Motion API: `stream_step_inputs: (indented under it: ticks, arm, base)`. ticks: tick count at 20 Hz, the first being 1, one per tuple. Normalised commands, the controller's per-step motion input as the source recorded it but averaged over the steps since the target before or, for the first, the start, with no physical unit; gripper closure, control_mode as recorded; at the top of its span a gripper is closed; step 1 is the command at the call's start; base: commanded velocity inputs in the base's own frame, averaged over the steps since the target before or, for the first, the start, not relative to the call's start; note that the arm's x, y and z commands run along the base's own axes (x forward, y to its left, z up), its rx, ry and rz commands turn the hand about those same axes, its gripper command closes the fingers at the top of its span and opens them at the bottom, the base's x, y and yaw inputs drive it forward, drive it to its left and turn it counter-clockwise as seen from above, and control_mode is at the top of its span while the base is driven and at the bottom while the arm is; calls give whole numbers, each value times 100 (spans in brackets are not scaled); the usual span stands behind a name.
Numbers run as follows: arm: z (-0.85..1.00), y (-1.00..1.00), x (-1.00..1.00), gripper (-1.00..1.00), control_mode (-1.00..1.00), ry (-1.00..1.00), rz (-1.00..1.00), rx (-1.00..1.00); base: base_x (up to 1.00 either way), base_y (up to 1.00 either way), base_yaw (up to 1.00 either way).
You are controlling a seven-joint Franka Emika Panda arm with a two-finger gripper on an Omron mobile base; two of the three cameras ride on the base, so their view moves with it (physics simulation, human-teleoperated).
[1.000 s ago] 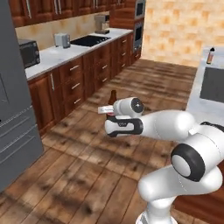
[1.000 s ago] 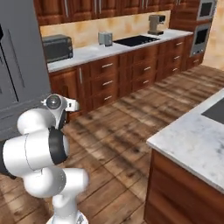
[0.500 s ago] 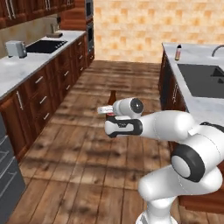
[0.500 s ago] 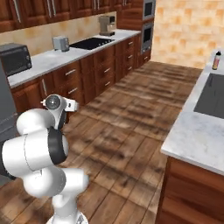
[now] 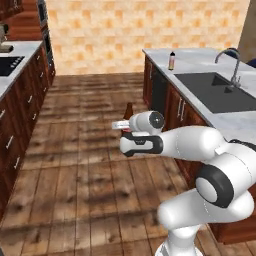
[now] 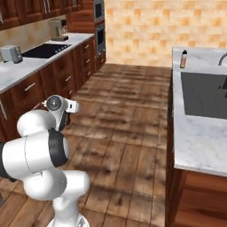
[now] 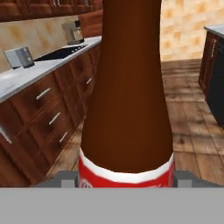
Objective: Place the large bottle from the dining counter next to the other large bottle outside the sink, and place the small bottle from the dining counter next to the other small bottle inside the sink.
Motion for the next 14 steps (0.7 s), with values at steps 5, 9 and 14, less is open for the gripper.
stream_step_inputs:
  ticks: [5,9,14]
  arm:
    - [0,0,0,100,100,0,0,0]
    - [0,0,0,100,100,0,0,0]
    - [0,0,0,100,100,0,0,0]
  base:
    - [73,67,-51]
    - [86,66,-49]
    - [82,64,-46]
